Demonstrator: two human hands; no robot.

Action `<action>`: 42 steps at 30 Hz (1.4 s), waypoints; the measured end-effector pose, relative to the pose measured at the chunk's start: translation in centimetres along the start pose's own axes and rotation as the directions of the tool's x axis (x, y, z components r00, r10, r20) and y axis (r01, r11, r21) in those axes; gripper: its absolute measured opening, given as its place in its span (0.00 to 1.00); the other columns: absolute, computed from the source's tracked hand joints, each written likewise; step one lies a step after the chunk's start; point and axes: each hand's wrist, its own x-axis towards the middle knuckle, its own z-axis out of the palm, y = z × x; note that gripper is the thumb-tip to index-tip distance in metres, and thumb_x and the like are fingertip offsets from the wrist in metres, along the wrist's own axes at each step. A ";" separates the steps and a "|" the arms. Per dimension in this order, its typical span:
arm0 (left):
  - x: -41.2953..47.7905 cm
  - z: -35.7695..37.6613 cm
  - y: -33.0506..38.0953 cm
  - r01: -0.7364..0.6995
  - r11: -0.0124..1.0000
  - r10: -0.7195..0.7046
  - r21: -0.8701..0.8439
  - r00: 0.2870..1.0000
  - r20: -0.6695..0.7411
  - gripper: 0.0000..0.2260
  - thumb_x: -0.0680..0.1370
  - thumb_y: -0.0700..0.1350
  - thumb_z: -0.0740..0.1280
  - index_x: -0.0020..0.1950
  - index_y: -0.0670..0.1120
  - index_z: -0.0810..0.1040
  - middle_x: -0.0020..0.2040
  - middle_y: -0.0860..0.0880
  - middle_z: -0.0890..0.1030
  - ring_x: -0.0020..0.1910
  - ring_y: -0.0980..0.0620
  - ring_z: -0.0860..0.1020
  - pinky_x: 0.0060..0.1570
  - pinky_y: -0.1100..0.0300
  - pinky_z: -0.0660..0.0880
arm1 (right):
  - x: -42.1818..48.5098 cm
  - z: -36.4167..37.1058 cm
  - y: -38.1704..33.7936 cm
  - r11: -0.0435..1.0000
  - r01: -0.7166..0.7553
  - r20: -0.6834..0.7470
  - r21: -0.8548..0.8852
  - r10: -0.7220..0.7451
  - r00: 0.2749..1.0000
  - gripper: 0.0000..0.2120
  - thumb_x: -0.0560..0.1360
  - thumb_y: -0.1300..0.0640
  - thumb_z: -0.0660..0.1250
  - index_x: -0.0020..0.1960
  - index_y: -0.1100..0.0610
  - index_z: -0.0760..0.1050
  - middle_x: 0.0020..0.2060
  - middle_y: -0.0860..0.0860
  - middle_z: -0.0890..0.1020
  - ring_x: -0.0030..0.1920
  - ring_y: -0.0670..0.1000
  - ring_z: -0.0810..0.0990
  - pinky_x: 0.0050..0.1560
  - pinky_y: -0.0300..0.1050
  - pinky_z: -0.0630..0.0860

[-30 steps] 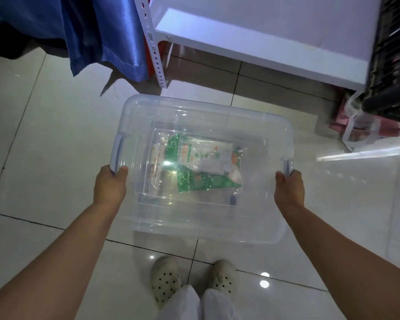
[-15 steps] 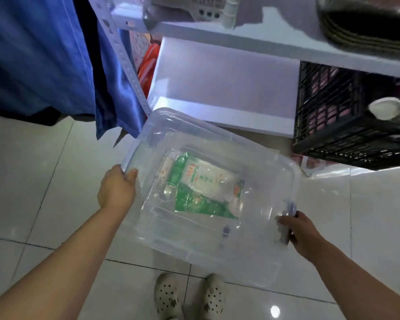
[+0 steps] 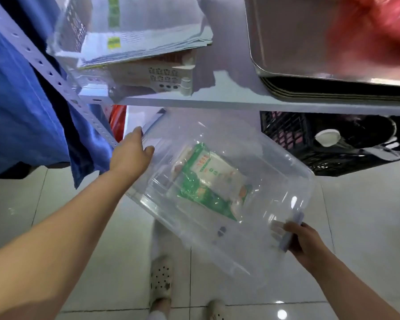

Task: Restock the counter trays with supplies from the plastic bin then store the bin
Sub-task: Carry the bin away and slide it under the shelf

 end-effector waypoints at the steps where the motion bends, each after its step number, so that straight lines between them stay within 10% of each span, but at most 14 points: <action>1: 0.5 -0.2 0.3 -0.054 0.998 0.054 0.016 0.999 -0.008 0.16 0.75 0.44 0.64 0.60 0.42 0.68 0.59 0.38 0.75 0.56 0.36 0.73 0.49 0.46 0.70 | -0.1 0.5 -0.1 1.000 -0.001 -0.008 0.025 0.002 1.000 0.12 0.75 0.69 0.59 0.58 0.67 0.71 0.50 0.65 0.80 0.49 0.64 0.79 0.49 0.65 0.76; 6: -0.3 -0.8 0.5 -0.208 0.972 0.215 0.107 0.975 -0.056 0.21 0.73 0.41 0.68 0.66 0.41 0.72 0.65 0.39 0.73 0.64 0.38 0.70 0.63 0.45 0.65 | -0.7 4.3 -1.4 0.991 0.038 -0.060 0.130 -0.030 0.998 0.06 0.74 0.70 0.59 0.44 0.64 0.74 0.42 0.62 0.80 0.43 0.61 0.79 0.42 0.54 0.75; 20: -7.6 0.5 -1.1 -0.099 0.970 0.104 -0.222 0.994 0.010 0.27 0.72 0.46 0.72 0.69 0.46 0.68 0.73 0.45 0.62 0.70 0.48 0.63 0.65 0.56 0.64 | -2.5 22.4 -3.9 0.869 -0.029 -0.053 0.495 0.064 0.997 0.06 0.69 0.70 0.68 0.42 0.62 0.74 0.38 0.57 0.80 0.37 0.55 0.80 0.34 0.47 0.82; 30: 0.8 -0.8 -3.3 0.326 0.624 -0.467 -0.710 0.884 -0.004 0.11 0.75 0.39 0.66 0.55 0.40 0.71 0.37 0.47 0.78 0.34 0.52 0.75 0.33 0.74 0.69 | -1.6 32.4 -5.9 0.876 0.026 0.200 0.481 -0.138 0.970 0.12 0.73 0.72 0.63 0.39 0.57 0.76 0.27 0.48 0.82 0.29 0.45 0.81 0.33 0.35 0.79; 38: 5.0 0.3 -3.9 0.359 0.541 -0.513 -0.760 0.858 0.040 0.14 0.73 0.38 0.68 0.57 0.36 0.71 0.36 0.49 0.73 0.40 0.49 0.72 0.48 0.55 0.72 | 0.9 34.6 -7.3 0.876 0.052 0.157 0.479 -0.144 0.977 0.09 0.74 0.73 0.63 0.42 0.60 0.74 0.39 0.54 0.78 0.38 0.50 0.78 0.56 0.47 0.76; 42: 5.7 0.8 -3.7 0.348 0.555 -0.498 -0.756 0.866 0.033 0.13 0.74 0.39 0.68 0.55 0.34 0.72 0.40 0.43 0.75 0.40 0.47 0.74 0.49 0.51 0.74 | 2.2 34.4 -7.4 0.912 0.113 0.107 0.394 -0.167 0.980 0.10 0.74 0.69 0.66 0.55 0.65 0.71 0.41 0.56 0.78 0.35 0.49 0.78 0.47 0.43 0.80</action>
